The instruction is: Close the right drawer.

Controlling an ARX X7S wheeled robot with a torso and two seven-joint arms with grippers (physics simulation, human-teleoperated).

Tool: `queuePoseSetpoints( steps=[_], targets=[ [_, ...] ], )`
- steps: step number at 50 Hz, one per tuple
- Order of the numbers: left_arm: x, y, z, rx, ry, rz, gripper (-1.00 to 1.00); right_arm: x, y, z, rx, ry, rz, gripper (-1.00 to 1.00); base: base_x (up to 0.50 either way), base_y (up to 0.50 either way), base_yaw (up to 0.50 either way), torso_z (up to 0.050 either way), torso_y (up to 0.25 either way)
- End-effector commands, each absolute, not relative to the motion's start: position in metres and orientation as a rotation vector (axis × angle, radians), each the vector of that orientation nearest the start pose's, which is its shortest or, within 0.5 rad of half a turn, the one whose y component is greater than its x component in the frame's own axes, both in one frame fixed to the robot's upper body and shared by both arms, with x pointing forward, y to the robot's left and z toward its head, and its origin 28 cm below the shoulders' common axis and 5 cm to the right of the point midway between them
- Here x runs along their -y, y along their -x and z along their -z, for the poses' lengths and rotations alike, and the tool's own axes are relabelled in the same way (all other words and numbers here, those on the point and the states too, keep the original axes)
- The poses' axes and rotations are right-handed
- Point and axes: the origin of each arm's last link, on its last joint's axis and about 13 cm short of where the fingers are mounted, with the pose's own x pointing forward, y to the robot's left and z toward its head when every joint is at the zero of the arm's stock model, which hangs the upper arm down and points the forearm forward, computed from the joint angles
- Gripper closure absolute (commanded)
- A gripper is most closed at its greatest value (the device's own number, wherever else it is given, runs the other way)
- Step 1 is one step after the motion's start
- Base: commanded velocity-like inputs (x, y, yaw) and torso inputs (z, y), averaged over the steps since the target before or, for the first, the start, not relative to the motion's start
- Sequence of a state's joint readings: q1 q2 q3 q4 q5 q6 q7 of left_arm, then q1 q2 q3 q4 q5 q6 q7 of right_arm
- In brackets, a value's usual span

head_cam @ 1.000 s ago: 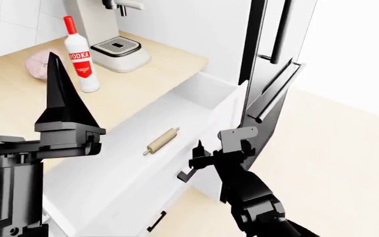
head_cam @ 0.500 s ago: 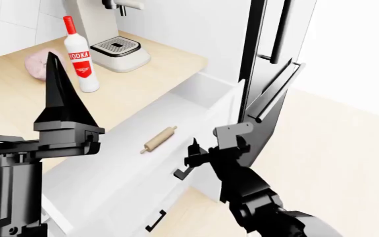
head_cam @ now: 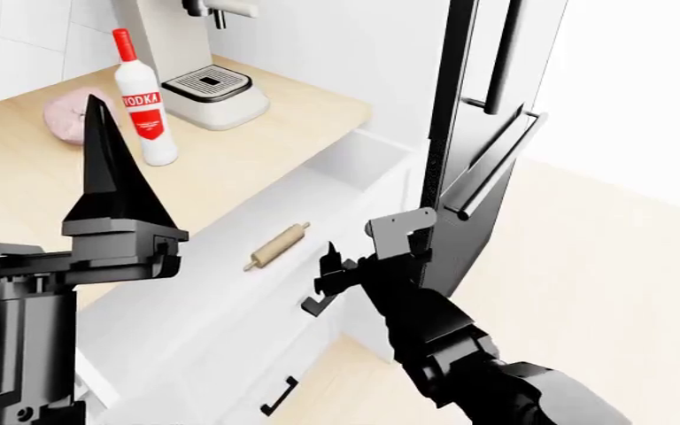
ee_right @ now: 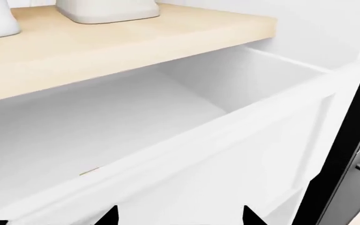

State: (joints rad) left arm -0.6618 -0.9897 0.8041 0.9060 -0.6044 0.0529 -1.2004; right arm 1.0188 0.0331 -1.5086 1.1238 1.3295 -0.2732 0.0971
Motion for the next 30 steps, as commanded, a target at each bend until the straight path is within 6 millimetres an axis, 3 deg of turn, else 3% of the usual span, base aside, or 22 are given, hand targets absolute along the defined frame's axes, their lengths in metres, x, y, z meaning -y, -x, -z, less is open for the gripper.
queuePoseSetpoints(
  steps=[1, 30],
  targets=[
    [-0.209, -0.168, -0.227, 0.718, 0.119, -0.037, -1.00, 0.006, -0.368, -0.069, -0.178, 0.061, -0.507, -1.00, 0.00, 0.00, 0.00, 0.000, 0.000],
    [-0.210, -0.168, -0.226, 0.716, 0.120, -0.042, -1.00, 0.003, -0.371, -0.077, -0.173, 0.064, -0.527, -1.00, 0.00, 0.00, 0.00, 0.000, 0.001]
  ],
)
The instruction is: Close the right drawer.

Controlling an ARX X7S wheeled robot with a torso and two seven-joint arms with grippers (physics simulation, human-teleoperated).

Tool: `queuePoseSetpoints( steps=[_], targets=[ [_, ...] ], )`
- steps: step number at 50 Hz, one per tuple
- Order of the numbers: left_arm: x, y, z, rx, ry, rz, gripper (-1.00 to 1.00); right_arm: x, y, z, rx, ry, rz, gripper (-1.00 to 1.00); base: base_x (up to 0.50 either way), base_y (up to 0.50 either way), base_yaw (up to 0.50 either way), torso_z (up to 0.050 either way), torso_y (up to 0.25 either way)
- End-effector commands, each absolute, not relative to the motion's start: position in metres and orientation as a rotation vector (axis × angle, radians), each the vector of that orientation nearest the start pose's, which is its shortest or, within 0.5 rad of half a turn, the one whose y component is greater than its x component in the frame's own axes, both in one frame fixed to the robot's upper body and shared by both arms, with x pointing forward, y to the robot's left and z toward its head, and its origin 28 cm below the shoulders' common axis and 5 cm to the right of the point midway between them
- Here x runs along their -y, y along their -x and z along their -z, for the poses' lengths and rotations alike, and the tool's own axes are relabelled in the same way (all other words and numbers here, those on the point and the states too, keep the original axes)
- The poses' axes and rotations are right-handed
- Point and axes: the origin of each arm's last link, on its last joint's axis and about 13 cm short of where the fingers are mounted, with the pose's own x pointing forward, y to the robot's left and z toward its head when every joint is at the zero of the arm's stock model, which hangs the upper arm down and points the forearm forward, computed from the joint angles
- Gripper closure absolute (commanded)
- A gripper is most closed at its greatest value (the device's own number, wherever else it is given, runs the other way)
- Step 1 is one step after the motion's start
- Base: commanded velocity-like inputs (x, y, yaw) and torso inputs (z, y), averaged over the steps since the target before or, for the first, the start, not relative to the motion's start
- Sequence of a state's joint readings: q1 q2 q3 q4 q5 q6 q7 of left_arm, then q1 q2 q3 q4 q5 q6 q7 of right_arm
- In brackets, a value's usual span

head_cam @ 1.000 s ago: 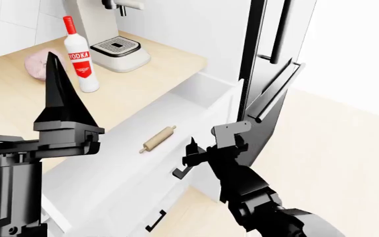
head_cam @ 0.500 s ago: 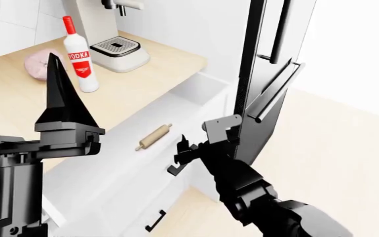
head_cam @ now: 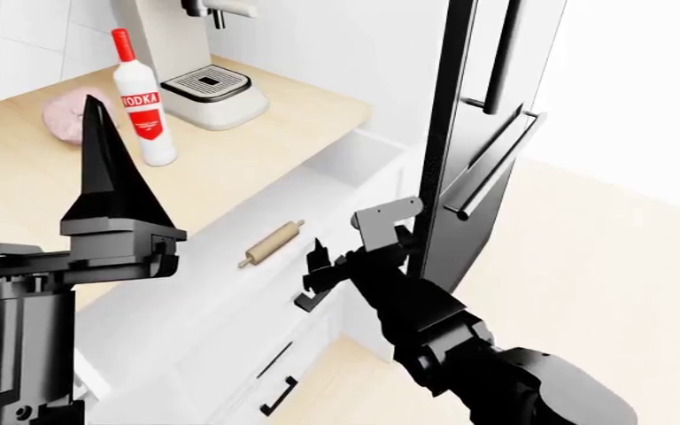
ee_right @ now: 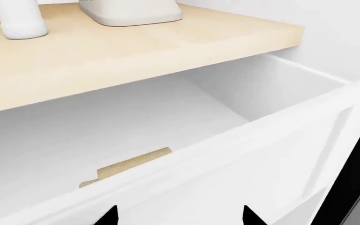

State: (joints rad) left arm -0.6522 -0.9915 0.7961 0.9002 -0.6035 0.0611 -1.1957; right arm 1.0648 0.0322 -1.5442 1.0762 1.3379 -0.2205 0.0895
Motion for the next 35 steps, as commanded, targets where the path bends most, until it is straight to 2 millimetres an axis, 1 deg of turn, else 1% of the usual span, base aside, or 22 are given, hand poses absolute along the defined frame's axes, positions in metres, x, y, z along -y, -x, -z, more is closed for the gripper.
queuePoseSetpoints(
  steps=[1, 12, 19, 20, 23, 25, 26, 28, 35],
  targets=[
    [-0.210, -0.168, -0.225, 0.716, 0.121, -0.041, -1.00, 0.004, -0.372, -0.077, -0.173, 0.064, -0.524, -1.00, 0.00, 0.00, 0.00, 0.000, 0.000],
    [-0.209, -0.169, -0.224, 0.713, 0.118, -0.033, -1.00, 0.013, -0.374, -0.073, -0.162, 0.066, -0.469, -1.00, 0.00, 0.00, 0.00, 0.000, 0.001],
    [-0.209, -0.169, -0.224, 0.713, 0.118, -0.033, -1.00, 0.024, -0.378, -0.071, -0.126, 0.070, -0.413, -1.00, 0.00, 0.00, 0.00, 0.001, 0.001],
    [-0.209, -0.169, -0.224, 0.712, 0.118, -0.033, -1.00, 0.028, -0.377, -0.071, -0.120, 0.074, -0.395, -1.00, 0.00, 0.00, 0.00, 0.000, 0.000],
    [-0.208, -0.168, -0.225, 0.713, 0.119, -0.029, -1.00, 0.042, -0.367, -0.074, -0.111, 0.084, -0.356, -1.00, 0.00, 0.00, 0.00, 0.000, 0.000],
    [-0.207, -0.168, -0.225, 0.714, 0.119, -0.027, -1.00, 0.047, -0.362, -0.076, -0.102, 0.083, -0.336, -1.00, 0.00, 0.00, 0.00, 0.000, 0.000],
    [-0.206, -0.168, -0.225, 0.713, 0.118, -0.025, -1.00, 0.052, -0.355, -0.080, -0.093, 0.081, -0.316, -1.00, 0.00, 0.00, 0.00, 0.000, 0.000],
    [-0.206, -0.167, -0.226, 0.714, 0.115, -0.024, -1.00, 0.060, -0.348, -0.083, -0.081, 0.083, -0.286, -1.00, 0.00, 0.00, 0.00, 0.000, 0.000],
    [-0.204, -0.167, -0.228, 0.719, 0.114, -0.018, -1.00, 0.085, -0.326, -0.091, -0.049, 0.072, -0.180, -1.00, 0.00, 0.00, 0.00, 0.000, 0.000]
  ],
)
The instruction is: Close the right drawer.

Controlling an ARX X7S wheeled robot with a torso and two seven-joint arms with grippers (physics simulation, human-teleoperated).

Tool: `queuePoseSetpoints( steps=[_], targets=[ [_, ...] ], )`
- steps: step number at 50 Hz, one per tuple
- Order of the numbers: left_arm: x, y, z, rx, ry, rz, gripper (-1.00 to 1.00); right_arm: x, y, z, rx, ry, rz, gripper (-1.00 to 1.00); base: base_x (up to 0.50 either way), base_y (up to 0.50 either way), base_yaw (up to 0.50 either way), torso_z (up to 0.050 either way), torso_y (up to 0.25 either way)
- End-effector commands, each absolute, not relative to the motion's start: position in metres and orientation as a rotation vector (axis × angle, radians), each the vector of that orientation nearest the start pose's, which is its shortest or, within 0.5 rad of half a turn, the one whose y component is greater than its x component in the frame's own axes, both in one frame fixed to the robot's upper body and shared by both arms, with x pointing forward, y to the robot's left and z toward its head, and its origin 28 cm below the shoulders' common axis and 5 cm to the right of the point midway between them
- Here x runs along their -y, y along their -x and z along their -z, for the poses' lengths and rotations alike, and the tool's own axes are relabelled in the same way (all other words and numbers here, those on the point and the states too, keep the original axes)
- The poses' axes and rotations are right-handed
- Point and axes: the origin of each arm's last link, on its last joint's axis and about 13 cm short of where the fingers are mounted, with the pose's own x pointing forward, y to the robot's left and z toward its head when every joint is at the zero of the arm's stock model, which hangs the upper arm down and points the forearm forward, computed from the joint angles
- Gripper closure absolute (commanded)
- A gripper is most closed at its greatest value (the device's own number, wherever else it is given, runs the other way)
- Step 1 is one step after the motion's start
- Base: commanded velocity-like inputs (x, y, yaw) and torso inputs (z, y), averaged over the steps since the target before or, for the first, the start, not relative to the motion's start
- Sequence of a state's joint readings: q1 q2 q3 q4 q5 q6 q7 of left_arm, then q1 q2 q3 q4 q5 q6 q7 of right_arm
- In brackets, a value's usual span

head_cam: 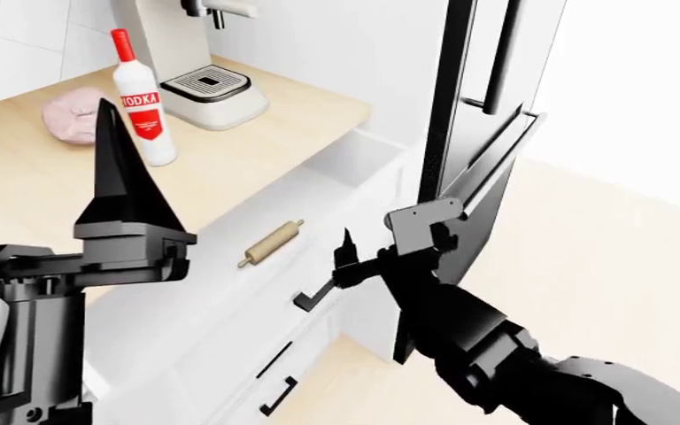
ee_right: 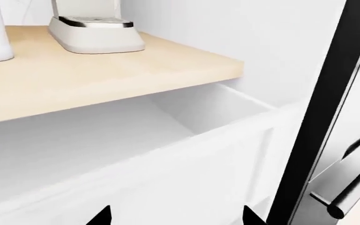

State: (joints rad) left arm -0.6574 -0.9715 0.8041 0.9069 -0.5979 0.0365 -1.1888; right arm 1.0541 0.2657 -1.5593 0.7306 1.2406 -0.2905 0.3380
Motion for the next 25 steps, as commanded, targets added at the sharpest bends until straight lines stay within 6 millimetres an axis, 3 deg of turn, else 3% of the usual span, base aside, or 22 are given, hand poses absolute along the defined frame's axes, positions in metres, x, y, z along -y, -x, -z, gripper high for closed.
queuePoseSetpoints(
  steps=[1, 12, 25],
  targets=[
    [-0.204, -0.167, -0.228, 0.719, 0.114, -0.018, -1.00, 0.086, -0.324, -0.092, -0.046, 0.071, -0.174, -1.00, 0.00, 0.00, 0.00, 0.000, 0.000],
    [-0.203, -0.167, -0.228, 0.714, 0.115, -0.013, -1.00, 0.113, -0.286, -0.125, 0.108, 0.130, 0.017, -1.00, 0.00, 0.00, 0.00, 0.000, 0.000],
    [-0.202, -0.166, -0.228, 0.715, 0.115, -0.012, -1.00, 0.122, -0.263, -0.150, 0.224, 0.154, 0.087, -1.00, 0.00, 0.00, 0.00, 0.000, 0.000]
  ],
)
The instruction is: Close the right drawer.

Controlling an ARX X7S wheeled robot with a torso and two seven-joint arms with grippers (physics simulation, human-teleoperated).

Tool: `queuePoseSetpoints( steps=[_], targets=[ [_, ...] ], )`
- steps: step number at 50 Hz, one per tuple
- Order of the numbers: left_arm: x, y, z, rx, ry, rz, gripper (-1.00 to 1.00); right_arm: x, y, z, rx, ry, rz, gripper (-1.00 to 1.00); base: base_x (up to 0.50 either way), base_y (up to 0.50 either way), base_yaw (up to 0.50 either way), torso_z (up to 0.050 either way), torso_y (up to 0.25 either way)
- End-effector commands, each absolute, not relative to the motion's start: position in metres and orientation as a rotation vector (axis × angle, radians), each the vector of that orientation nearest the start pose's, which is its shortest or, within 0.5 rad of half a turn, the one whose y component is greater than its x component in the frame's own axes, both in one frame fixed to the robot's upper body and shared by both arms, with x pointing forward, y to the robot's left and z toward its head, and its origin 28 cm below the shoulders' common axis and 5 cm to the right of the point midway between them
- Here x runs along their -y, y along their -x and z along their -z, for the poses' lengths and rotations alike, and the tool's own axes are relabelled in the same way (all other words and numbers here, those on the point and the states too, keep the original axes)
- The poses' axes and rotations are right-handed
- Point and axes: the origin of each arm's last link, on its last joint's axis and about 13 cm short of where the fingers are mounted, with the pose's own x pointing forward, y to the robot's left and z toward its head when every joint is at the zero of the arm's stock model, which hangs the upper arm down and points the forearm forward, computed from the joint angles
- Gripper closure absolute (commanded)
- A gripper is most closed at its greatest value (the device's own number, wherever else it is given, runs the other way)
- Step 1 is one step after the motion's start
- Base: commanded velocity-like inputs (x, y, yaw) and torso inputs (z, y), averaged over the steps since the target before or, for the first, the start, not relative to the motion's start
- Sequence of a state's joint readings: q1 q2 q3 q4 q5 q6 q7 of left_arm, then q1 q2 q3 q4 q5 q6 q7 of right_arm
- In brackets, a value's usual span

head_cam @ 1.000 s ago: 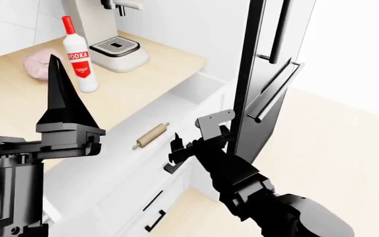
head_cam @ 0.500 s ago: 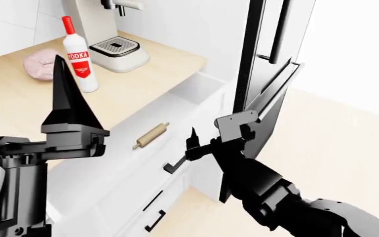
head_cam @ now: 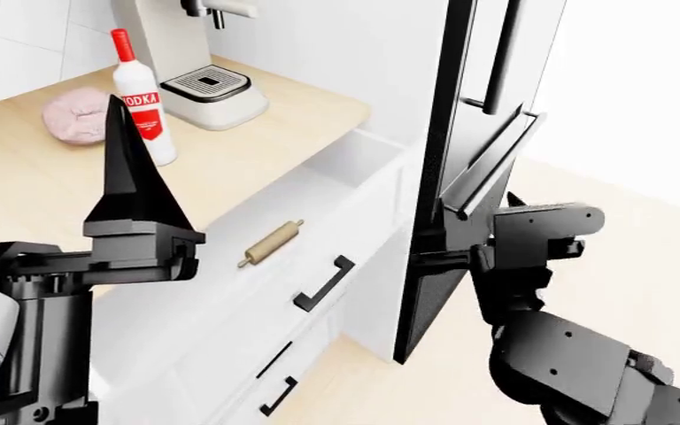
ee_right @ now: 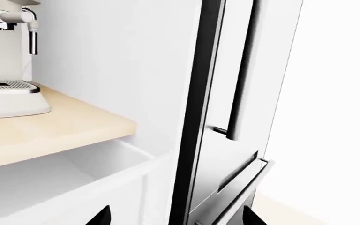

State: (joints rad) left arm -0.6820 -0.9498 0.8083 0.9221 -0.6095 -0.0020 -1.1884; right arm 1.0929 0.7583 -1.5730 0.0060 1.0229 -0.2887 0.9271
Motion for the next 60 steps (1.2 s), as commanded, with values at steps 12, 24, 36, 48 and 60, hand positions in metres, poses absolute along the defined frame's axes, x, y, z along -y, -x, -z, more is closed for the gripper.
queuePoseSetpoints(
  steps=[12, 24, 36, 48, 60],
  targets=[
    [-0.201, -0.167, -0.226, 0.711, 0.120, -0.008, -1.00, 0.140, -0.239, -0.164, 0.277, 0.172, 0.177, -1.00, 0.00, 0.00, 0.00, 0.000, 0.000],
    [-0.199, -0.165, -0.229, 0.715, 0.119, -0.005, -1.00, 0.158, -0.219, -0.158, 0.315, 0.126, 0.286, -1.00, 0.00, 0.00, 0.00, 0.000, 0.000],
    [-0.196, -0.165, -0.230, 0.713, 0.116, 0.002, -1.00, 0.173, -0.193, -0.153, 0.352, 0.124, 0.387, -1.00, 0.00, 0.00, 0.00, 0.000, 0.000],
    [-0.192, -0.169, -0.228, 0.698, 0.115, 0.016, -1.00, 0.185, -0.171, -0.155, 0.373, 0.096, 0.487, -1.00, 0.00, 0.00, 0.00, 0.000, 0.000],
    [-0.191, -0.168, -0.225, 0.685, 0.120, 0.021, -1.00, 0.198, -0.154, -0.158, 0.390, 0.090, 0.574, -1.00, 0.00, 0.00, 0.00, 0.000, 0.000]
  ],
)
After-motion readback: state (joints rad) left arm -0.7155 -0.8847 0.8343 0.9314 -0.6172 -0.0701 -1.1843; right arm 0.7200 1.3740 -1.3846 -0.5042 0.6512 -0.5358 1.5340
